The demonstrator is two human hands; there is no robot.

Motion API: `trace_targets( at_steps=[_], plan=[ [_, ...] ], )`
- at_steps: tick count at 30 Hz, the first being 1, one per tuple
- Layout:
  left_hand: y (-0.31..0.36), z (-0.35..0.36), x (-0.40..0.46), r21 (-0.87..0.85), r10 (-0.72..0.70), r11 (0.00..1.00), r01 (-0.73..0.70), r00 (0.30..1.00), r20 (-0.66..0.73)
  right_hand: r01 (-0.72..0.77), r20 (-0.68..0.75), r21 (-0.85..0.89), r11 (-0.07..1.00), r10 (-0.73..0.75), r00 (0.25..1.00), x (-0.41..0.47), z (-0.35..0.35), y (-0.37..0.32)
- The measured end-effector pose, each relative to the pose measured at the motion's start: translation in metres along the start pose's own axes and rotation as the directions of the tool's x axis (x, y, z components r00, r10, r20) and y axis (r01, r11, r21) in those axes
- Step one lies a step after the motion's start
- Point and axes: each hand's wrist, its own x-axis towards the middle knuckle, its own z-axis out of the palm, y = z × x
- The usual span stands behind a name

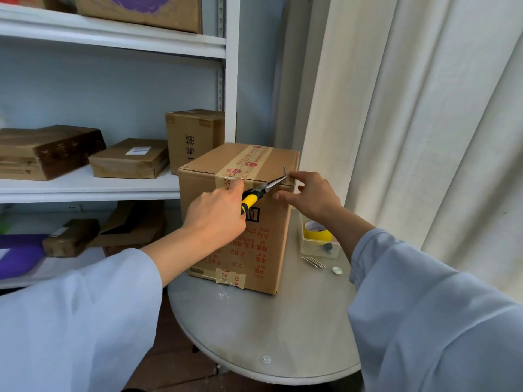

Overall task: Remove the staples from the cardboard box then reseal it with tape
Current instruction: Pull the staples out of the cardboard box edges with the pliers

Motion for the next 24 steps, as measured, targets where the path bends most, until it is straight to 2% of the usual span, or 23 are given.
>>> trace_targets(
  at_steps=[2,6,11,15,17,22,24],
  plan=[
    [0.001,-0.001,-0.001,0.036,0.015,0.999,-0.015,1.000,-0.013,-0.001,-0.005,-0.004,1.000,0.001,1.000,-0.001,0.000,0.000],
    [-0.004,-0.012,0.007,0.222,0.112,0.971,-0.093,0.991,-0.077,0.003,0.001,-0.001,1.000,-0.003,1.000,-0.001,0.000,-0.001],
    [0.000,-0.017,0.013,0.017,-0.009,1.000,0.009,1.000,-0.008,-0.012,0.014,0.008,1.000,0.011,1.000,0.000,0.000,0.000],
    [-0.006,-0.023,0.016,0.099,0.016,0.995,-0.014,1.000,-0.026,0.002,0.040,0.010,1.000,-0.002,0.999,0.001,-0.001,-0.001],
    [-0.006,-0.027,0.015,0.109,0.007,0.994,-0.005,1.000,-0.016,0.008,0.046,0.087,0.996,-0.012,0.999,0.000,-0.004,-0.003],
    [-0.001,-0.031,0.015,0.118,0.004,0.993,-0.004,1.000,-0.005,0.064,-0.238,0.360,0.931,0.026,0.971,-0.004,-0.013,-0.011],
    [0.004,-0.031,0.015,0.119,0.016,0.993,-0.015,1.000,-0.006,0.080,-0.274,0.410,0.909,0.039,0.961,-0.004,-0.016,-0.015]
  ],
)
